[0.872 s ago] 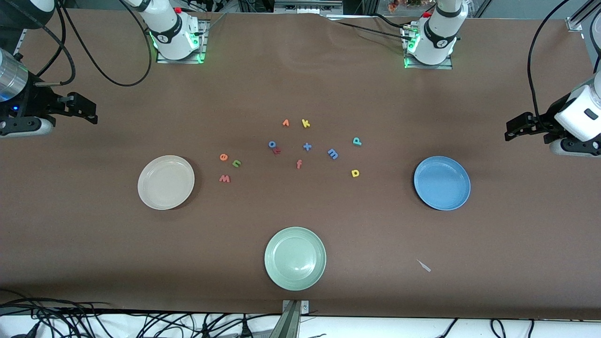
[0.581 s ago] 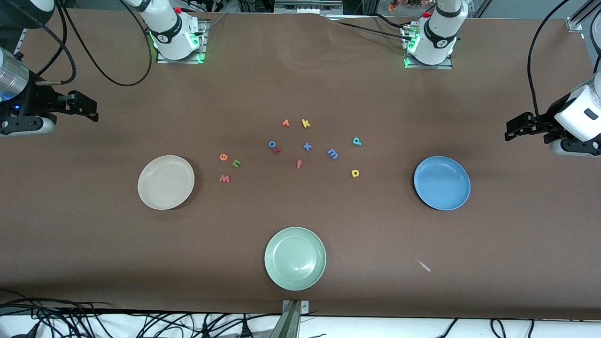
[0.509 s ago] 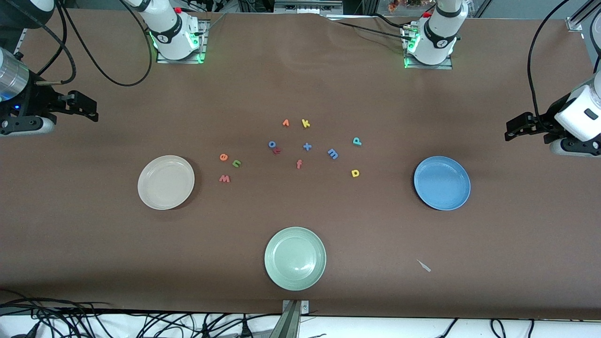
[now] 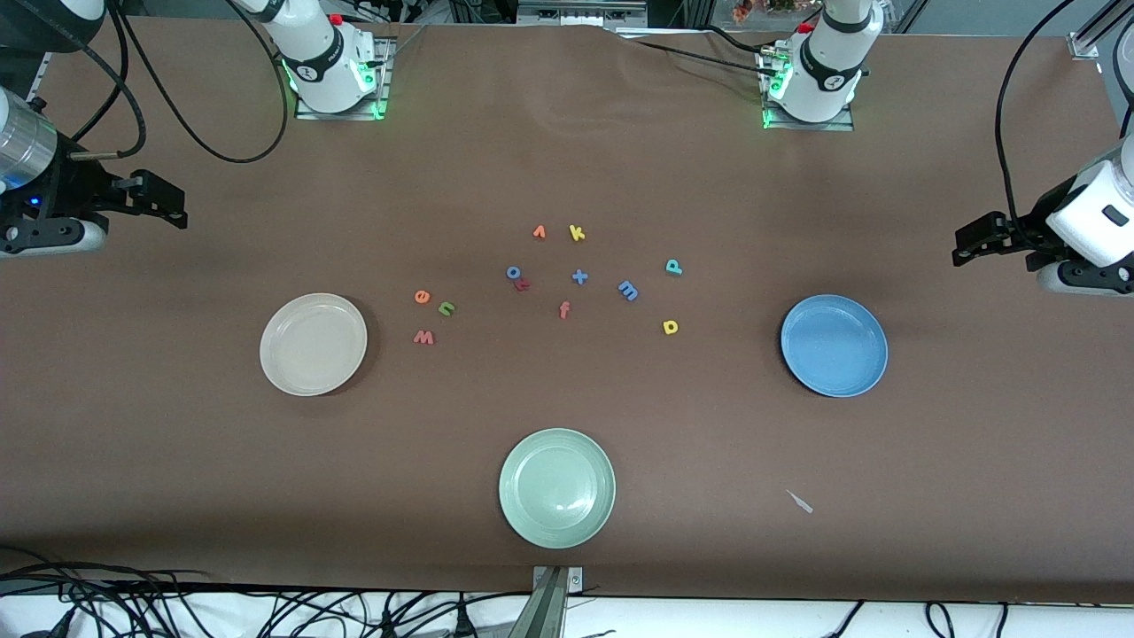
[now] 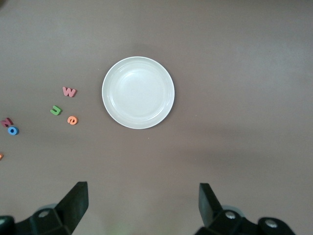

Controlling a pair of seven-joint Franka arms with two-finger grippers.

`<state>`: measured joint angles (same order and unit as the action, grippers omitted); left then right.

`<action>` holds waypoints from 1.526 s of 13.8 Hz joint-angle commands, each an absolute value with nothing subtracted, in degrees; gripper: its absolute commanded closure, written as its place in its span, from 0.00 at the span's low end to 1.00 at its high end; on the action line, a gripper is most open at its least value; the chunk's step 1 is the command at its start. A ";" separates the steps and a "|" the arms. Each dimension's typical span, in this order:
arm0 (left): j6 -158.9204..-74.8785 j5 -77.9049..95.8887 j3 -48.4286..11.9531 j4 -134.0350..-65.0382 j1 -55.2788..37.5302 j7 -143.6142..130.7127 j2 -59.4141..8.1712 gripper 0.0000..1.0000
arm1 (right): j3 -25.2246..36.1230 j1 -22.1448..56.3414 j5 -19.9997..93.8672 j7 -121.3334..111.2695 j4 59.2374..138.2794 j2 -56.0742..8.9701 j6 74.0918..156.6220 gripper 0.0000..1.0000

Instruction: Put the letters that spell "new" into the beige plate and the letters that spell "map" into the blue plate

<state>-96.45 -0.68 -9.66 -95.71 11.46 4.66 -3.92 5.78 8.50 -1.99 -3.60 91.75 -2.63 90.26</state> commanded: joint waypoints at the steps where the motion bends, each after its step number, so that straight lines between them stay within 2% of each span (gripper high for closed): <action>1: -96.33 1.41 -9.58 -95.80 11.51 5.01 -3.60 0.00 | 5.62 8.61 -2.02 -3.43 91.75 -2.29 89.65 0.00; 21: -98.52 1.14 -9.58 -95.62 11.07 5.01 -4.57 0.00 | 5.45 8.61 -1.93 -3.43 92.72 -1.85 90.44 0.00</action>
<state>-97.85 -0.68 -9.79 -95.74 11.19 4.66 -4.51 5.57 8.51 -1.98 -3.60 92.13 -2.63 90.31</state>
